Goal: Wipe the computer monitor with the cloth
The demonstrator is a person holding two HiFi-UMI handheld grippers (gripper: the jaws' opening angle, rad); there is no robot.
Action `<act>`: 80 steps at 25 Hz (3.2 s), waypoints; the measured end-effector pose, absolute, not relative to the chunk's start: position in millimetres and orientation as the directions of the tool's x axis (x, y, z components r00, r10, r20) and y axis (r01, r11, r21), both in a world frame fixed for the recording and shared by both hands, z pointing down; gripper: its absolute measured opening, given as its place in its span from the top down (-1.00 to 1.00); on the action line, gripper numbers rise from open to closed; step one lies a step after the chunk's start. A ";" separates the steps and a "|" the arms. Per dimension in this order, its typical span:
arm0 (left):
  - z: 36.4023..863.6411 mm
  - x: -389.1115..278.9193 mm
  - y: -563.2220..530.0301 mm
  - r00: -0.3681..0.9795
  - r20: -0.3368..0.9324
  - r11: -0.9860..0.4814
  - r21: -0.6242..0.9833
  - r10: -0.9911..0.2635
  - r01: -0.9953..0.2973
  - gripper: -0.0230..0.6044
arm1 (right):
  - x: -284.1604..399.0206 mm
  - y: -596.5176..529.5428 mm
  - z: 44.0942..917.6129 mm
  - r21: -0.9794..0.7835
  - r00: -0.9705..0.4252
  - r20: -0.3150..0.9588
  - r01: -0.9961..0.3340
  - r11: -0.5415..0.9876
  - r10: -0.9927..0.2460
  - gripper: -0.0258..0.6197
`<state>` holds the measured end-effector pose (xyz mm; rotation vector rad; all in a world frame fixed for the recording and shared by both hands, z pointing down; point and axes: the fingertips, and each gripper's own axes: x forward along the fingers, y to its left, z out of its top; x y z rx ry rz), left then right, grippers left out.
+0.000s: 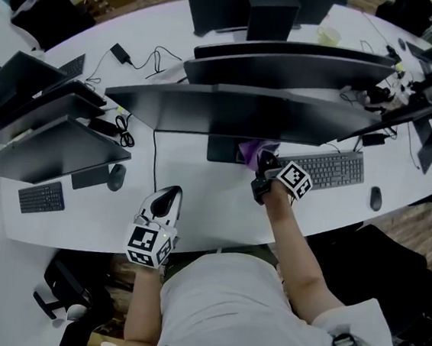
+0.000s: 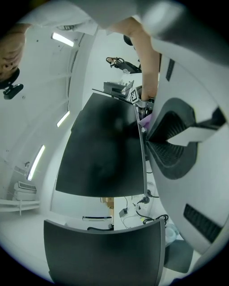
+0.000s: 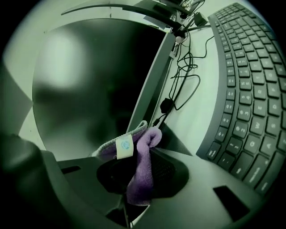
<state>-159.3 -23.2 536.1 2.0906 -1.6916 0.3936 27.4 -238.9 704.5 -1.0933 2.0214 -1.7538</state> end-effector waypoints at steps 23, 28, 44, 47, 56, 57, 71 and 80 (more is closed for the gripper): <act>553.5 -261.7 10.0 0.238 0.434 -0.160 0.210 -0.869 -0.965 0.93 | -115.8 -199.9 702.6 -0.931 -0.737 0.264 -0.363 0.034 -0.623 0.68; 554.8 -279.3 19.6 0.226 0.422 -0.140 0.225 -0.878 -0.964 0.92 | -146.3 -192.2 701.5 -0.929 -0.749 0.270 -0.368 0.040 -0.605 0.68; 565.0 -317.7 36.8 0.207 0.396 -0.097 0.281 -0.895 -0.955 0.93 | -253.5 -162.0 697.7 -0.936 -0.822 0.267 -0.345 0.068 -0.503 0.69; 567.1 -322.6 39.2 0.201 0.394 -0.087 0.288 -0.897 -0.954 0.93 | -269.9 -158.3 697.2 -0.935 -0.833 0.268 -0.347 0.080 -0.484 0.69; 567.9 -334.5 43.6 0.175 0.388 -0.057 0.298 -0.905 -0.953 0.92 | -304.6 -149.5 695.8 -0.931 -0.859 0.278 -0.352 0.101 -0.430 0.71; 568.3 -335.5 43.9 0.172 0.388 -0.053 0.299 -0.905 -0.953 0.93 | -308.4 -148.2 695.8 -0.930 -0.861 0.280 -0.353 0.103 -0.424 0.71; 569.3 -343.7 49.9 0.148 0.390 -0.025 0.304 -0.909 -0.952 0.93 | -364.3 -125.0 671.8 -0.940 -0.918 0.223 -0.292 0.178 -0.327 0.70; 568.1 -343.6 50.6 0.149 0.393 -0.024 0.305 -0.908 -0.952 0.92 | -353.7 -134.3 661.4 -0.966 -0.881 0.179 -0.241 0.091 -0.438 0.70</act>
